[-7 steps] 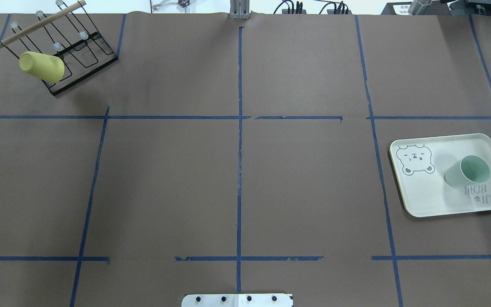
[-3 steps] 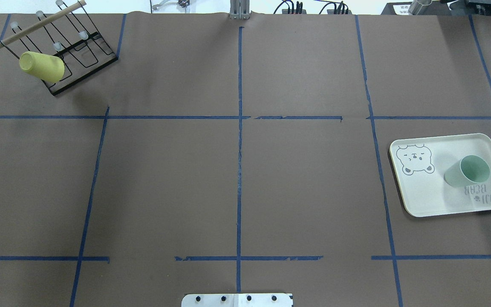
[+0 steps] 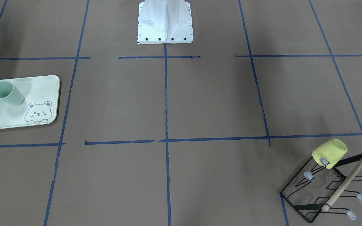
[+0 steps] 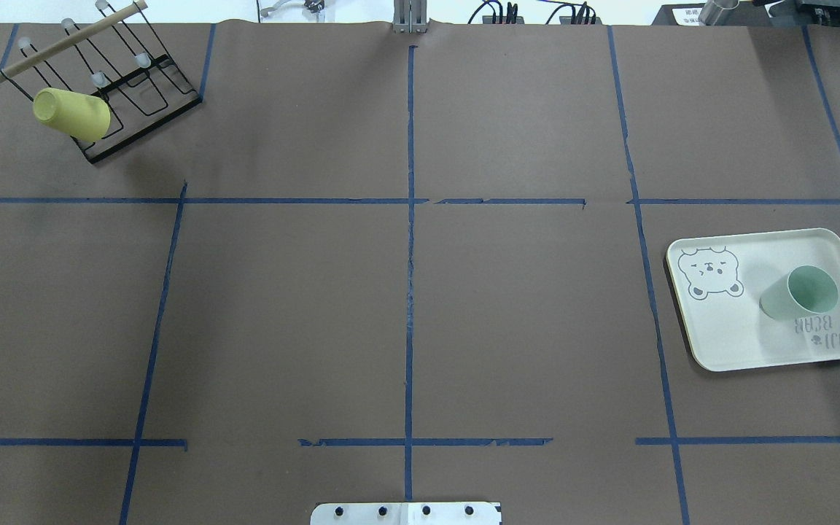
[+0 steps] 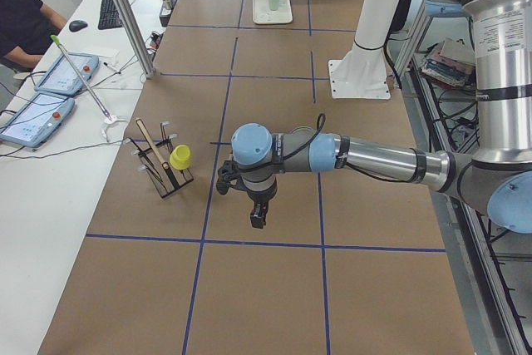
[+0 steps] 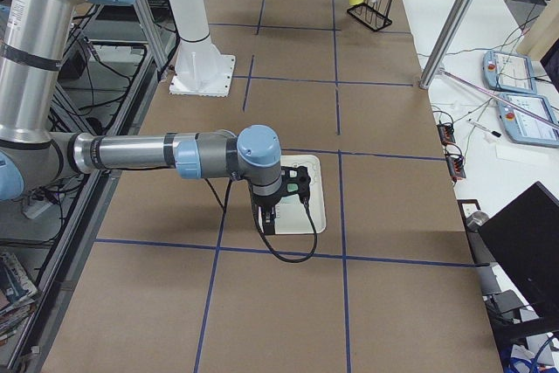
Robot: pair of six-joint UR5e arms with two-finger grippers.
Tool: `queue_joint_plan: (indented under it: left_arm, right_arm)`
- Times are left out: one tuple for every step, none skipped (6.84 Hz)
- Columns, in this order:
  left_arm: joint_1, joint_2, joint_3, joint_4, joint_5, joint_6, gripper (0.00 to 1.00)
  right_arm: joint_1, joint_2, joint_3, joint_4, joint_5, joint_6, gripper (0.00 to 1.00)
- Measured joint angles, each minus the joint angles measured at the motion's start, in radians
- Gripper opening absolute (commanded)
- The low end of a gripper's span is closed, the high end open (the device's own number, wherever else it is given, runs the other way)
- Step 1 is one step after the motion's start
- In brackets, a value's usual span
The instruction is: Left arm grabs green cup and hands to right arm on tray
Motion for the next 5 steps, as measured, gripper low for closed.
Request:
queue_joint_plan:
  left_arm:
    - [-0.006, -0.004, -0.005, -0.005, 0.000, -0.001, 1.00]
    - [-0.016, -0.007, -0.008, -0.009, -0.001, -0.002, 1.00]
    - [-0.022, -0.006, -0.008, -0.010, -0.001, -0.003, 1.00]
    - [-0.025, 0.000, -0.002, -0.011, 0.001, -0.002, 1.00]
    - [-0.026, 0.005, 0.015, -0.011, 0.002, -0.002, 1.00]
  right_arm:
    - [-0.003, 0.005, -0.007, 0.000, 0.004, 0.001, 1.00]
    - [-0.006, 0.006, -0.009, 0.000, 0.007, 0.001, 1.00]
    - [-0.009, 0.007, -0.010, -0.002, 0.009, 0.002, 1.00]
    - [-0.011, 0.008, -0.007, -0.003, 0.011, 0.006, 1.00]
    - [-0.013, 0.011, -0.004, -0.003, 0.014, 0.009, 1.00]
